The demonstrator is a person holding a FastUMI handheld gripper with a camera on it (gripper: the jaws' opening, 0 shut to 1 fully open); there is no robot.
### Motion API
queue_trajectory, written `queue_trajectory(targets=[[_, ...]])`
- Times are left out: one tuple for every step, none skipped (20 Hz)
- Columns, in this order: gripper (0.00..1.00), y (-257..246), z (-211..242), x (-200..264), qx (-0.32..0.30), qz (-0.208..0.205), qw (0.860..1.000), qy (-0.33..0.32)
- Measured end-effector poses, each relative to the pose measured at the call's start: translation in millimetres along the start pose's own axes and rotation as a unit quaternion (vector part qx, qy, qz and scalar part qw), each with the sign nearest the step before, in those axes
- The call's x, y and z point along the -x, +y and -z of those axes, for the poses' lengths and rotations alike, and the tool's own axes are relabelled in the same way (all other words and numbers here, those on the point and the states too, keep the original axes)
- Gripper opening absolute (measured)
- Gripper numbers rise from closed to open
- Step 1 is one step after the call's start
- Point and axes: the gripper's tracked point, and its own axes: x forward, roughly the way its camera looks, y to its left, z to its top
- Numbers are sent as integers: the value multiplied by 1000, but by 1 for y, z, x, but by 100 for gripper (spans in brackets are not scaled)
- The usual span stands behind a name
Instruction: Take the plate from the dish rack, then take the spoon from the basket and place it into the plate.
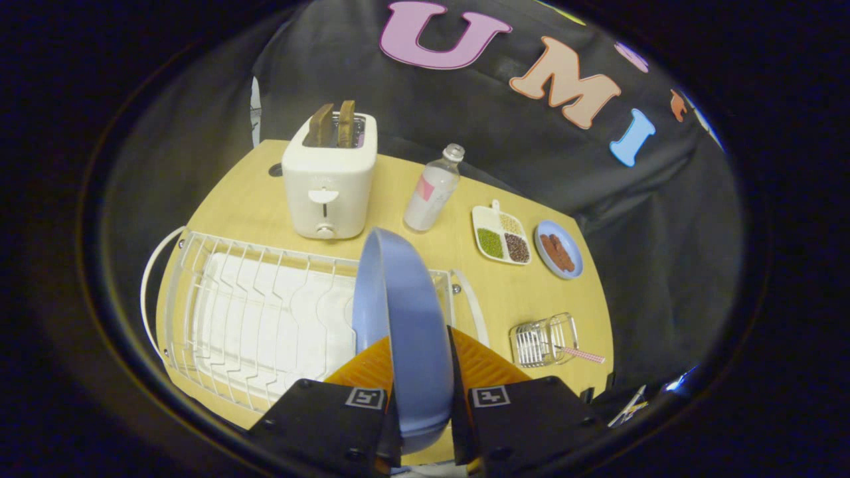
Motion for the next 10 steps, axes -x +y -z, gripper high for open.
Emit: queue_trajectory(targets=[[33, -6, -2, -1, 8, 13, 1000, -9], [33, -10, -6, 2, 10, 19, 1000, -17], [33, -12, -8, 3, 3, 11, 1000, -20], [33, -13, -8, 5, -7, -1, 1000, -21], [33, -14, -8, 6, -23, -16, 999, -20], [33, -15, -8, 6, -39, -36, 998, -19], [33, -15, -6, 8, -59, -62, 996, -18], [33, -15, -6, 9, -82, -91, 992, -13], [33, -16, -4, 11, -106, -119, 987, -9], [33, -18, -6, 15, -130, -149, 980, -9]])
